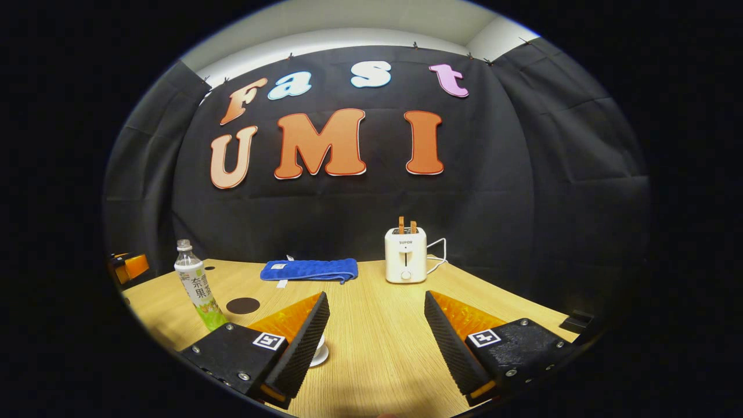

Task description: Open the teacup lid with one hand, grasp the water bottle and pour water into the teacup with the other hand; after pouring, place the water bottle on the coaster and then close the teacup lid.

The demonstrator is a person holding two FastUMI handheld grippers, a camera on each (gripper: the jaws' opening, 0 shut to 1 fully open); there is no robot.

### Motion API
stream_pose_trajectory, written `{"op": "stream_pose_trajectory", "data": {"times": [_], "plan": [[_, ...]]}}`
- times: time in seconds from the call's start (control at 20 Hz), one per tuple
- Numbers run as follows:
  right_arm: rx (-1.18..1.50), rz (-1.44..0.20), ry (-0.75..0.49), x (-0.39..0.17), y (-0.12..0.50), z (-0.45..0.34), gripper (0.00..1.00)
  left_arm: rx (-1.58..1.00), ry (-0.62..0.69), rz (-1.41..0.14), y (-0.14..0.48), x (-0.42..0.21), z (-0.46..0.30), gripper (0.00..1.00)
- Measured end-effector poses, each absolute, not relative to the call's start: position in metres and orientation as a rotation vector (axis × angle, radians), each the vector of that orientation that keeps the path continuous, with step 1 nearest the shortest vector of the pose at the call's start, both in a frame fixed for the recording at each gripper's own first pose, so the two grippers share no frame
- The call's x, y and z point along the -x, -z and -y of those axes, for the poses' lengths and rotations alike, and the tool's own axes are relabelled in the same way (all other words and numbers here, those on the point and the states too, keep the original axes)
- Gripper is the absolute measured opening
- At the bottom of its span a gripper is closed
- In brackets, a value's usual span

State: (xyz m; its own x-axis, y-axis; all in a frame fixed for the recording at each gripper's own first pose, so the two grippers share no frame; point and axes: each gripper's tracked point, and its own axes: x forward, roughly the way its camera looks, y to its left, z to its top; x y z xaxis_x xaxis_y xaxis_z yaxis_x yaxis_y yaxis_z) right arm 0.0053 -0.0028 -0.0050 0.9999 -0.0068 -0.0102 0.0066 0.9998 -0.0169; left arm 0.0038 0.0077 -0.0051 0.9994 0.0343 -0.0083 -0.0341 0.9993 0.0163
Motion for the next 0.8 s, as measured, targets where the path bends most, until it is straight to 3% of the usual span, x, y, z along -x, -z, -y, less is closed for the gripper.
{"op": "stream_pose_trajectory", "data": {"times": [0.8], "plan": [[0.018,-0.018,-0.028,-0.011,0.005,-0.018,0.98,-0.016,-0.035,-0.017,0.011,-0.003,-0.011,0.99]]}}
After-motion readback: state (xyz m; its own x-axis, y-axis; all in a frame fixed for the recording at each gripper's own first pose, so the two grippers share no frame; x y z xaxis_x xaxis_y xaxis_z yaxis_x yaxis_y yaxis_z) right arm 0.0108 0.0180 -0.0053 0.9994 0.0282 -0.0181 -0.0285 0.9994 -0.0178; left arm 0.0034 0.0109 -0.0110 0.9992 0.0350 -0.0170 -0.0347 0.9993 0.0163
